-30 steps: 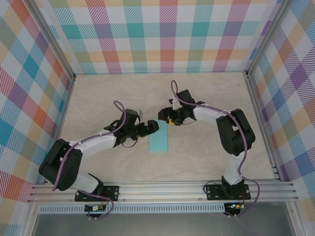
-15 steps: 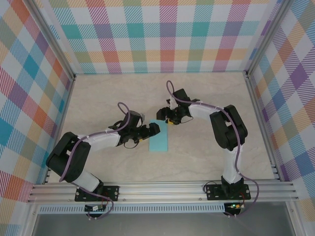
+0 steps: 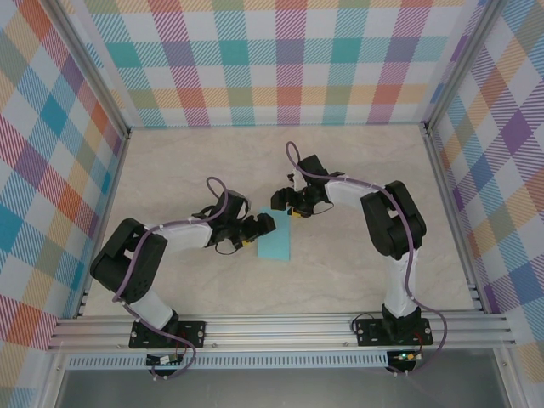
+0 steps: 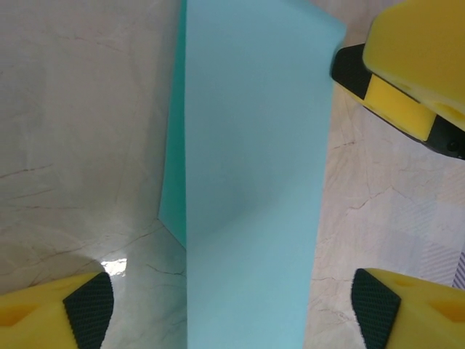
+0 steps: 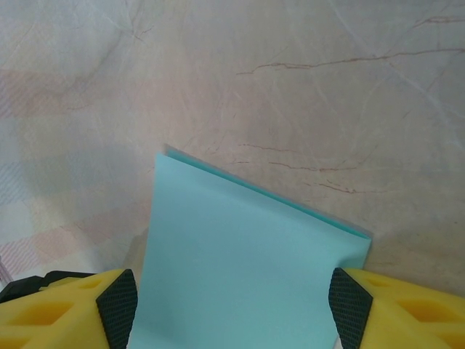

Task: Fold a paper plane with a square sheet of paper (fold left side to right side)
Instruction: Third fold the triangle at the center of the table.

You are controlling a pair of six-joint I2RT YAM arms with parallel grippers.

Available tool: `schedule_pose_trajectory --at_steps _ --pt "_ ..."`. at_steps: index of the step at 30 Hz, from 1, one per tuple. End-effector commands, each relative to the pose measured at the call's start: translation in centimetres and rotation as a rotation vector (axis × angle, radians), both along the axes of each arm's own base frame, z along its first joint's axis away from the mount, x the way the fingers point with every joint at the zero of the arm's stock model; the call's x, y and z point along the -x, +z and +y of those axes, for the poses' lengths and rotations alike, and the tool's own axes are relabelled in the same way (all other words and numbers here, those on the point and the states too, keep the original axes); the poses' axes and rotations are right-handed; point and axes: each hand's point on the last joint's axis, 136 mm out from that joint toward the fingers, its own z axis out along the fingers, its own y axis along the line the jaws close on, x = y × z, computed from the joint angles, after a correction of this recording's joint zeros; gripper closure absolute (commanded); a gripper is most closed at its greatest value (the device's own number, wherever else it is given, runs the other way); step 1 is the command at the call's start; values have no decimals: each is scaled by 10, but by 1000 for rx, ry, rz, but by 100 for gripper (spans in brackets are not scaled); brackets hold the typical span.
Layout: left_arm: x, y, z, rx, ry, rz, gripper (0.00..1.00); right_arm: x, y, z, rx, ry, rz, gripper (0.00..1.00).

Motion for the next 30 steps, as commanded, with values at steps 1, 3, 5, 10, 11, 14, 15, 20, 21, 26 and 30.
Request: schedule_pose_trajectory --at_steps 1,3,5,10,11,14,15,20,21,26,30 --pt "-6 3 -23 73 -50 -14 20 3 -4 1 28 25 -2 26" --pt "-6 3 -23 75 -49 -13 26 3 -3 0 28 26 -6 26" --pt "-5 4 -24 78 -49 -15 31 3 -4 1 29 28 -4 25" --pt "-4 10 -24 84 -48 -27 49 4 -4 1 29 30 -6 25" --pt "-4 11 -23 82 -47 -28 50 4 -3 2 28 30 -7 25" --pt "-4 14 -21 76 -41 -38 55 4 -3 2 29 32 -8 24" --pt "-4 15 -20 69 -38 -41 57 4 -3 2 31 33 -11 24" --pt "1 14 -15 42 -47 -38 65 2 0 2 36 34 -22 22" --pt "2 13 -13 36 -46 -37 67 0 2 2 37 36 -28 21" --pt "7 7 -9 28 -38 -25 78 -11 24 4 40 41 -97 11" --pt "9 6 -10 35 -39 -20 87 -19 55 4 33 51 -182 2"
